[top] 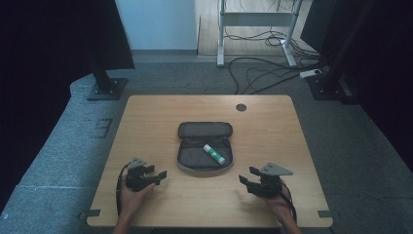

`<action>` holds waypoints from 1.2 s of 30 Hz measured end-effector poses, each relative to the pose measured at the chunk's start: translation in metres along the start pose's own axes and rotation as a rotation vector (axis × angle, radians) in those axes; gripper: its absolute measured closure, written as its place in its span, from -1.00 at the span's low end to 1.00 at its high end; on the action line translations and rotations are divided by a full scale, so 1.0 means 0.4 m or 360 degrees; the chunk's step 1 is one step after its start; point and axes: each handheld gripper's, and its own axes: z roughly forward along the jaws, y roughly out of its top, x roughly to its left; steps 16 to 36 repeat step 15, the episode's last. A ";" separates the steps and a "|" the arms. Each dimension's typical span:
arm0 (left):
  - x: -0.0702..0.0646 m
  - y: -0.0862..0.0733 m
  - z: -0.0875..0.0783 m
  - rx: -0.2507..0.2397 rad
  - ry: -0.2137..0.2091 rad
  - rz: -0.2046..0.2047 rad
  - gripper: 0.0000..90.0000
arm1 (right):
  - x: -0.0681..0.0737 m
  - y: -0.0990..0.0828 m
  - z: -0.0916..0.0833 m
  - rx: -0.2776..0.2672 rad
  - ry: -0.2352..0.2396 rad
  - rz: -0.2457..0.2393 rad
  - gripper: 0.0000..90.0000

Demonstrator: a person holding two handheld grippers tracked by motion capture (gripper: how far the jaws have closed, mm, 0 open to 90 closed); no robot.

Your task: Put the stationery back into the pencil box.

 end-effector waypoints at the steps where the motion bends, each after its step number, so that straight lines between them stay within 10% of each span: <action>1: 0.000 0.000 0.001 0.0002 0.0003 0.0001 -0.29 | -0.002 -0.002 -0.001 0.0000 -0.0002 0.0007 -0.10; 36: 0.000 -0.001 0.000 0.0003 0.0013 0.0007 -0.29 | -0.010 -0.019 0.007 0.0068 -0.0024 0.0016 -0.19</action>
